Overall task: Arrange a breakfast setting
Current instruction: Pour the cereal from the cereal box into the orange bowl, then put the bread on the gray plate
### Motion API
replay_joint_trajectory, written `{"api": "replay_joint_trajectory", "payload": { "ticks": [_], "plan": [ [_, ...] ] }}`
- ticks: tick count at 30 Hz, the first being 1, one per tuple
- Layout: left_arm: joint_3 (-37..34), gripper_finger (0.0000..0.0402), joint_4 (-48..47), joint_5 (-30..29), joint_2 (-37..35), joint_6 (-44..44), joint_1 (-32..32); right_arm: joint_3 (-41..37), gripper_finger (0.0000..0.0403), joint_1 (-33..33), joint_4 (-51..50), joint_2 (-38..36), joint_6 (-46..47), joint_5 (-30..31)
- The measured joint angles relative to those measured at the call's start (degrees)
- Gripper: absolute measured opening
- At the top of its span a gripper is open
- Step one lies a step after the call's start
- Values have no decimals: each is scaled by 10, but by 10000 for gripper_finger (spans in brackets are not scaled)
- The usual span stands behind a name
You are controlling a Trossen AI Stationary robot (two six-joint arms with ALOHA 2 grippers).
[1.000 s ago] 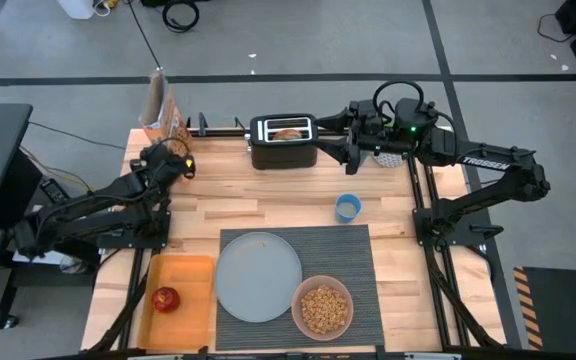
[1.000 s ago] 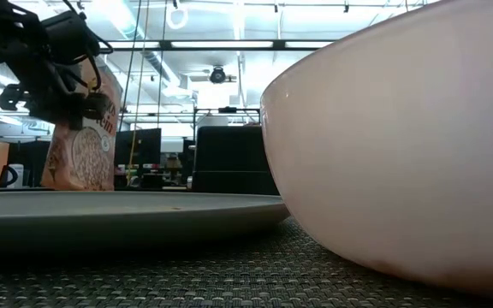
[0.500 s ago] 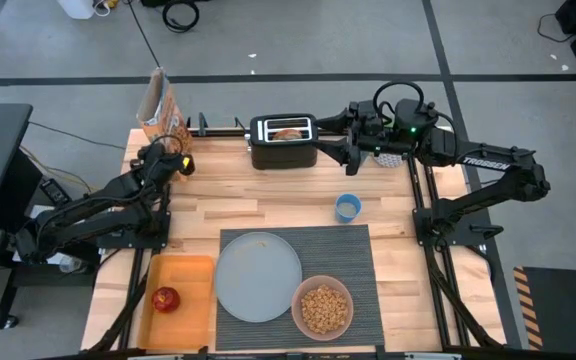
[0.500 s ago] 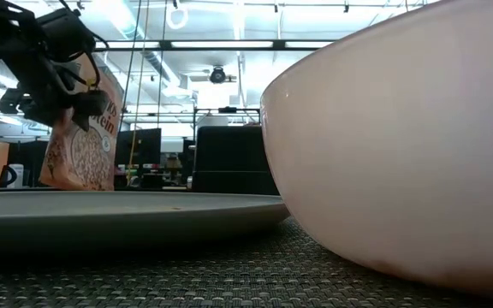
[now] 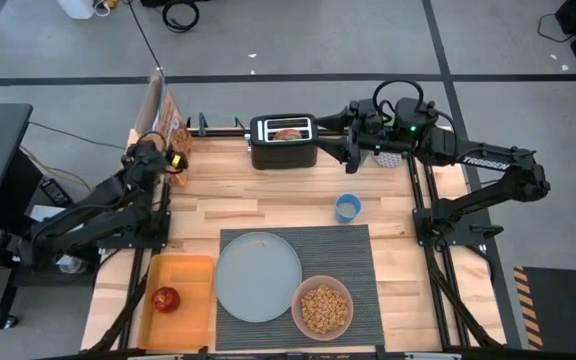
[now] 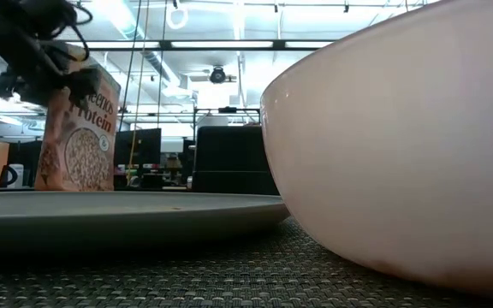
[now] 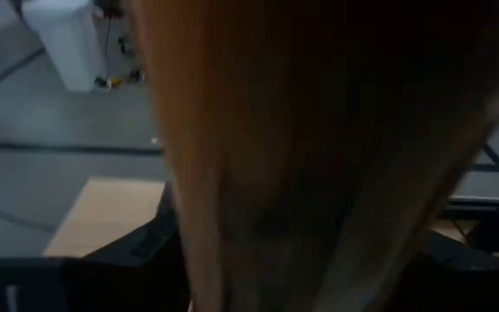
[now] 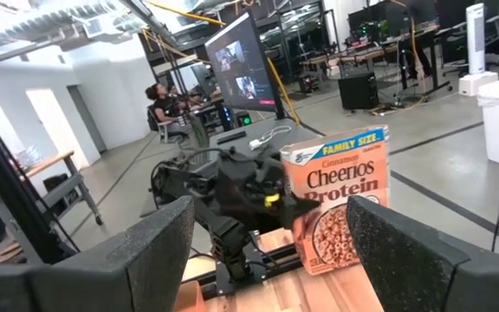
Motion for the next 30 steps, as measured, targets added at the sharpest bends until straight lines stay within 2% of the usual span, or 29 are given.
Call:
{"api": "replay_joint_trajectory", "payload": {
  "ticks": [9,15,21,27,30],
  "plan": [
    [84,266,12,-16,-2,129,0,0,309,-11,0,0,0,0],
    [139,266,57,-7,0,201,0,0,309,-12,0,0,0,-4],
    [210,260,91,77,0,249,0,0,309,-14,0,0,0,-5],
    [281,242,93,100,0,264,0,0,309,-23,0,0,0,-6],
    [311,236,93,146,0,271,0,0,309,-24,-3,0,0,-6]
  ]
}}
